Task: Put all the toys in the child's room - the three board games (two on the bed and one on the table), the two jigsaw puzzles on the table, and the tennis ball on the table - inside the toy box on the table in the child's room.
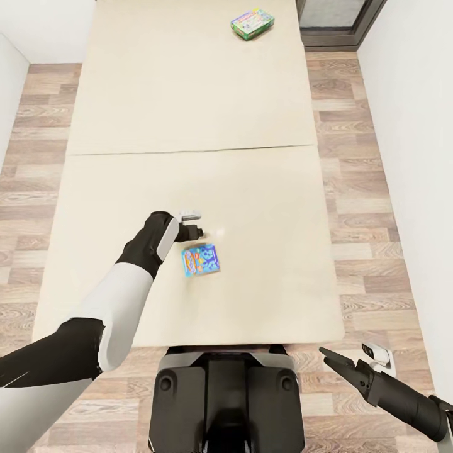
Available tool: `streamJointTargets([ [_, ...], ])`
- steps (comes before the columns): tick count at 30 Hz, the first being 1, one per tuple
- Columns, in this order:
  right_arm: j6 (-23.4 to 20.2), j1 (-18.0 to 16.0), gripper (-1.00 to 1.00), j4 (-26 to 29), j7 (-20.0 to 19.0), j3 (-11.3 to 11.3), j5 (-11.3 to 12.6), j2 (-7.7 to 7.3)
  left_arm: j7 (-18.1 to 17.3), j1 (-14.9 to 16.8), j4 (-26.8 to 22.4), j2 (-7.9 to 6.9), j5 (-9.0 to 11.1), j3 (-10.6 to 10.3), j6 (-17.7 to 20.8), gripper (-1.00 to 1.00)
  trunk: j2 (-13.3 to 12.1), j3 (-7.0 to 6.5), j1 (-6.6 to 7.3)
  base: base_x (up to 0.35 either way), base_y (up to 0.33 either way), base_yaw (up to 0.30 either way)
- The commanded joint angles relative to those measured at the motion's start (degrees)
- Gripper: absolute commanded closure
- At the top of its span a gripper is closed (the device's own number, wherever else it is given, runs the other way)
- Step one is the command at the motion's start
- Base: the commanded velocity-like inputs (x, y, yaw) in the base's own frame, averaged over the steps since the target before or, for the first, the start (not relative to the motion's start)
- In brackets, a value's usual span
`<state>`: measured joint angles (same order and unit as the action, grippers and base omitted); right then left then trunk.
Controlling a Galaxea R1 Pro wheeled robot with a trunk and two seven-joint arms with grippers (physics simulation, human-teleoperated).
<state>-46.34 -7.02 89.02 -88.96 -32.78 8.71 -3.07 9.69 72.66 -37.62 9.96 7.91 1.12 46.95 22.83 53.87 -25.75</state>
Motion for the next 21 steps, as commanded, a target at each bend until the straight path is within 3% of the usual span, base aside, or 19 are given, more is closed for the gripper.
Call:
streamJointTargets([
  [1, -0.6, -0.01, -1.0, 0.01, -0.17, -0.02, 0.05, -0.01, 0.5, 0.04, -0.08, 0.04, 0.61, 0.11, 0.2, -1.0, 0.09, 0.16, -0.03, 0.0, 0.0, 0.0],
  [21, -0.51, -0.01, -1.0, 0.01, -0.16, -0.01, -0.01, -0.01, 0.5, 0.09, -1.27, 0.04, 0.61, 0.11, 0.12, -1.0, 0.09, 2.03, -0.03, 0.0, 0.0, 0.0],
])
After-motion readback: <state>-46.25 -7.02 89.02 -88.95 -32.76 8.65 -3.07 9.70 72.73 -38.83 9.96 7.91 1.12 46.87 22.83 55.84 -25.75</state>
